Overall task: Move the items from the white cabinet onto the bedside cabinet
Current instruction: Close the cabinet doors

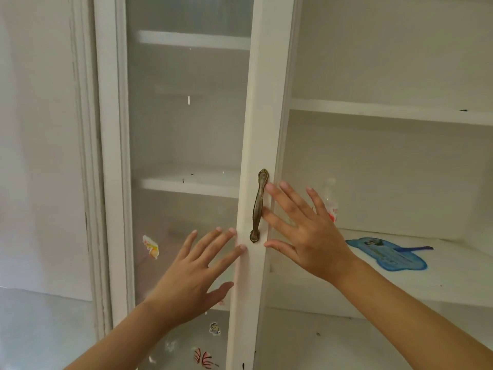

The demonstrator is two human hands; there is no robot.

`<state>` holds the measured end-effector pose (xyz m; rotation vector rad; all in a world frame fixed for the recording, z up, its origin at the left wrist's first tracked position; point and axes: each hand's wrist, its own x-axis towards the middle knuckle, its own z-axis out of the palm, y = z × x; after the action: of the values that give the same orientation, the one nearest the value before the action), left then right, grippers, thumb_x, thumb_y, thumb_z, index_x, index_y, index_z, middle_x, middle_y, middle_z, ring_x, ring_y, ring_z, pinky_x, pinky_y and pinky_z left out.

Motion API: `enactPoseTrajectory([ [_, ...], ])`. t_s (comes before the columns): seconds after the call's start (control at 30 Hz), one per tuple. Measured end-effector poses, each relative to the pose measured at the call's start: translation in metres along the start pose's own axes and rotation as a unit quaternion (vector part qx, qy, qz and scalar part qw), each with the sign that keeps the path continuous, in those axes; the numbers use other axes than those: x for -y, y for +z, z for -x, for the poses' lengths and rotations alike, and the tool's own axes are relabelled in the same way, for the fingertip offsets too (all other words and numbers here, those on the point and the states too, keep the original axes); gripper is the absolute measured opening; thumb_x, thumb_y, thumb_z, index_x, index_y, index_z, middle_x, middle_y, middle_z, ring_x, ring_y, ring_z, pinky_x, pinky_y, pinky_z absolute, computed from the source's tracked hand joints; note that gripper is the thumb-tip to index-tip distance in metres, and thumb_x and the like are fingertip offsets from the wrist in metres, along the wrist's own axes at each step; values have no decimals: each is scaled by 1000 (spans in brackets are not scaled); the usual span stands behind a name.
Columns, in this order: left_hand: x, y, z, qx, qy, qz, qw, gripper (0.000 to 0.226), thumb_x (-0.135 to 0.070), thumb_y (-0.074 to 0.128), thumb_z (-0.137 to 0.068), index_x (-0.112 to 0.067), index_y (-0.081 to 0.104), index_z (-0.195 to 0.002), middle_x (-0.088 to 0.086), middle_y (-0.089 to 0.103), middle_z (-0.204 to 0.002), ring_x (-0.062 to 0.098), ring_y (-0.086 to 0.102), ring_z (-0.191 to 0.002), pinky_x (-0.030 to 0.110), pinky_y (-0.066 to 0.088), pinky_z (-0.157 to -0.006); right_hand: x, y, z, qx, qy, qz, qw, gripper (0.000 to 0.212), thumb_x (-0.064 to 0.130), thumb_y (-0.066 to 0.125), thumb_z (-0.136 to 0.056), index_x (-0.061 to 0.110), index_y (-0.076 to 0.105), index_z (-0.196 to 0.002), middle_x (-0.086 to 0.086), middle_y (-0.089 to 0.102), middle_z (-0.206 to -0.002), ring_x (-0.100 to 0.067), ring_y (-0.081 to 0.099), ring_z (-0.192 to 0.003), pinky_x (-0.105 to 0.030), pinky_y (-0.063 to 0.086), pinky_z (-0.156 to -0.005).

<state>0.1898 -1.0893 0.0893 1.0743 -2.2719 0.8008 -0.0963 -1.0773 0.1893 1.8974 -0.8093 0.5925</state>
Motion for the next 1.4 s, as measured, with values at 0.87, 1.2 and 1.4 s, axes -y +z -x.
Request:
enactPoseTrajectory([
  [0.87,42,73,-42,-135,55,-11,989,73,-55,62,-95,-35,34,-159,-1,23,-170,23,21,-157,59,22,-123,-46,67,-8,-36,34,-113,992,70,53,78,-88,24,54,-148,-9,35,-165,-36,26,-155,-70,26,-114],
  [1.2,33,59,-37,-128,50,63,989,70,-60,57,-95,-30,43,-156,0,24,-170,25,21,-157,62,18,-124,-16,37,-6,43,98,-83,991,73,57,72,-91,27,49,-152,-3,23,-170,-29,15,-159,-64,21,-121],
  [1.4,10,56,-33,-160,61,209,963,60,-52,62,-93,-23,57,-146,3,37,-164,27,29,-154,63,25,-120,-1,18,37,108,177,-70,976,74,57,69,-93,26,44,-156,1,21,-171,-23,12,-159,-61,20,-122],
])
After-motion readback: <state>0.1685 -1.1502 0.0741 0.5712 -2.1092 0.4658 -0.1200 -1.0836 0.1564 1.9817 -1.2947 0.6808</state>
